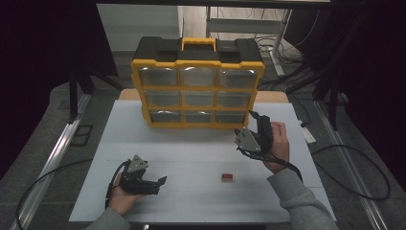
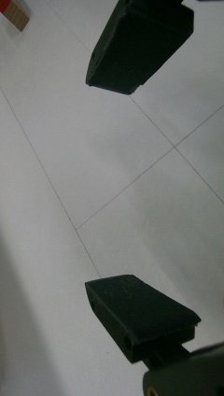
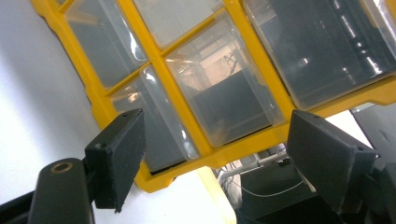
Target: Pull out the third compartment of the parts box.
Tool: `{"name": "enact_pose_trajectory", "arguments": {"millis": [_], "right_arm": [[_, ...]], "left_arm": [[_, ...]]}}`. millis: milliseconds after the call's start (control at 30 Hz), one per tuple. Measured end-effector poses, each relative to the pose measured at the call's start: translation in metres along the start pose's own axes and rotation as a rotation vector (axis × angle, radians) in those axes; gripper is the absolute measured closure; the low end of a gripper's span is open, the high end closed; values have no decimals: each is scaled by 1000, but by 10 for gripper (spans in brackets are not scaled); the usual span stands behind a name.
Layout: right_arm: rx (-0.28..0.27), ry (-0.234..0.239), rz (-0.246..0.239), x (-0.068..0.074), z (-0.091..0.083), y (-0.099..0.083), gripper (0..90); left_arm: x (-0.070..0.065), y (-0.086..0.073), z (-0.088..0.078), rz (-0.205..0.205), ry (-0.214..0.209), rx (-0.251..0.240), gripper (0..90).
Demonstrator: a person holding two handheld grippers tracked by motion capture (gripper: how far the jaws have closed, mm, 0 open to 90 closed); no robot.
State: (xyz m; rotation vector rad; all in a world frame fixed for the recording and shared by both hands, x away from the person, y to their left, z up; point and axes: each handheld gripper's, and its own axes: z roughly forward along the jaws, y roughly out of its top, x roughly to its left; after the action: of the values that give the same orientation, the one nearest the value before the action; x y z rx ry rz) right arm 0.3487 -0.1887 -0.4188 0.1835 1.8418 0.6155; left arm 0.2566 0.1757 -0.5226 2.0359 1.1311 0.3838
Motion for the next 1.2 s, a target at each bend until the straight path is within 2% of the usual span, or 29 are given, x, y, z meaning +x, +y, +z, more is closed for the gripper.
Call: {"name": "enact_pose_trajectory", "arguments": {"millis": [400, 967, 1200], "right_arm": [[-11, -29, -5, -8, 5, 4, 205], [-8, -36, -22, -6, 15, 5, 213], [-11, -68, -15, -16, 18, 10, 217]], "left_arm": [[0, 0, 0, -2, 1, -3, 54], [0, 0, 0, -5, 2, -4, 54], [1, -1, -1, -11, -2, -7, 54]]}}
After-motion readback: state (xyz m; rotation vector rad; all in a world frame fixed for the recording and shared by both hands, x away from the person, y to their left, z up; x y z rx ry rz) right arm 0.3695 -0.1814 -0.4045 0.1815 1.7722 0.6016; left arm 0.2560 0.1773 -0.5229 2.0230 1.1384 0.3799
